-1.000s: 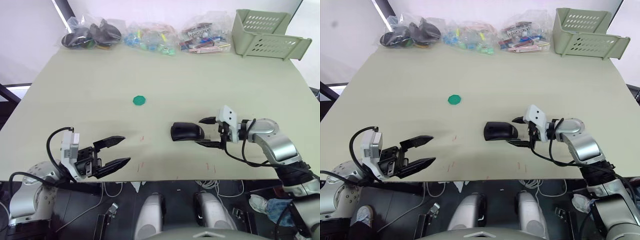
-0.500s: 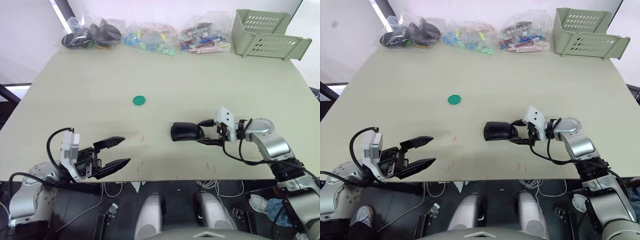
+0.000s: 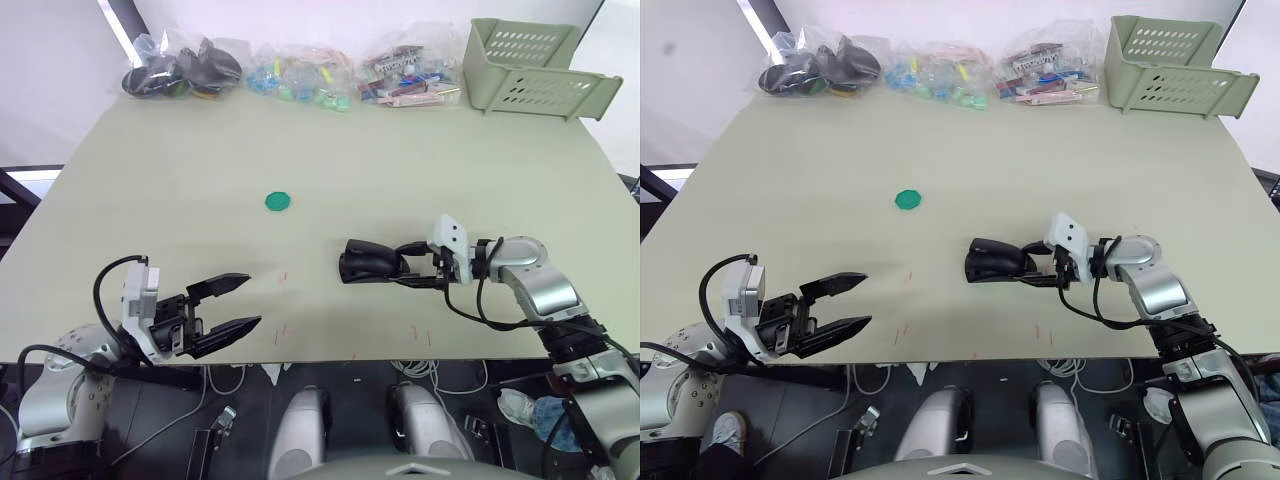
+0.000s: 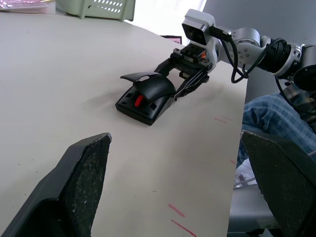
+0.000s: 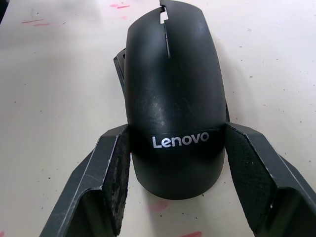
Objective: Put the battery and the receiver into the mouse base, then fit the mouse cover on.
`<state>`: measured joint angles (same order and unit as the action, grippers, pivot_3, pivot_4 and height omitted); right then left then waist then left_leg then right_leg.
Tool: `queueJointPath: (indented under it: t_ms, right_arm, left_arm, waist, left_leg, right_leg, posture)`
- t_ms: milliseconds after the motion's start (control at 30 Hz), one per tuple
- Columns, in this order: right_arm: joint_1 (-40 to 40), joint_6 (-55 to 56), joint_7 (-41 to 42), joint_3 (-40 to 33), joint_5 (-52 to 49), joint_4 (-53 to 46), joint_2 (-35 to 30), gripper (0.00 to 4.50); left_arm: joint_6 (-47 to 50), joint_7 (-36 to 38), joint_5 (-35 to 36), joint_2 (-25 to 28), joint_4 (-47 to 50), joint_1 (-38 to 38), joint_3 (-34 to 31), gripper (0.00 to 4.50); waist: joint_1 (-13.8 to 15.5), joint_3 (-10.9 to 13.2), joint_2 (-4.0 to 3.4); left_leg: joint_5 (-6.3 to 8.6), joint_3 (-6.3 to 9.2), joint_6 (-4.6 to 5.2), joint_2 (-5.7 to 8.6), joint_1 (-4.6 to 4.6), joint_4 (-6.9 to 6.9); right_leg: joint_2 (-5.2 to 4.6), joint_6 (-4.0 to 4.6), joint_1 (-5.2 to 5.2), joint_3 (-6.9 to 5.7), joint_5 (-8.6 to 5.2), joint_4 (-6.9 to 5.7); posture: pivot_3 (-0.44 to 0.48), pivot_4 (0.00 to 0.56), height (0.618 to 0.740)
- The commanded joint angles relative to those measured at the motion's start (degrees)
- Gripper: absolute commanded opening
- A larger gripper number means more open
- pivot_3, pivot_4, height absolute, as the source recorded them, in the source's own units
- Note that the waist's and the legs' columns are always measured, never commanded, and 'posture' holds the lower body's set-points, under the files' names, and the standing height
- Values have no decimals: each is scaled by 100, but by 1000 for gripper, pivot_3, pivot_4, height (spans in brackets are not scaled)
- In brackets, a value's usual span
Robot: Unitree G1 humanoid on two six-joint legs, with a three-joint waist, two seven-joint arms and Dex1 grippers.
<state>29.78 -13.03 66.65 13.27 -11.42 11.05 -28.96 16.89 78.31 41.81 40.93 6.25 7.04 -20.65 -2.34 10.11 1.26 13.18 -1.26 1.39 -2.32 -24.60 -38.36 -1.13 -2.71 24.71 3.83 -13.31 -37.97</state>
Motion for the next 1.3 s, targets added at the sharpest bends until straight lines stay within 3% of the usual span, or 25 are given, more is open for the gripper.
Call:
queueJointPath:
  t_ms: [33,300,667,1300]
  right_arm:
    - [99,106,30,-37,-21,-153,17,2337]
    - [383,3,212,-87,-75,-408,-120,2337]
    - [1918,-1614,861,748,276,-874,-539,2337]
    - [2033,-2408,641,1319,770,-855,-539,2337]
  left_arm:
    - [-85,36,19,76,121,-12,-77,4500]
    - [-84,61,27,96,110,1,-100,4500]
    - [-108,63,1,95,105,11,-77,4500]
    - [-127,13,15,85,155,132,-80,4500]
  waist:
    - [1,0,0]
    - [0,1,-1]
    - [5,2,-3]
    - [7,2,-3]
  left_leg:
    - [0,0,0,0,0,0]
    - [0,0,0,0,0,0]
    - [0,3,0,-3,0,2]
    - [0,-1,0,3,-6,2]
  right_leg:
    - [0,1,0,0,-1,0]
    - [0,-2,0,0,1,-1]
    - [0,4,3,-4,-2,0]
    - [-11,6,6,-4,-2,0]
  posture:
    - [0,150,740]
    - [0,150,740]
    - [0,150,740]
    - [0,150,740]
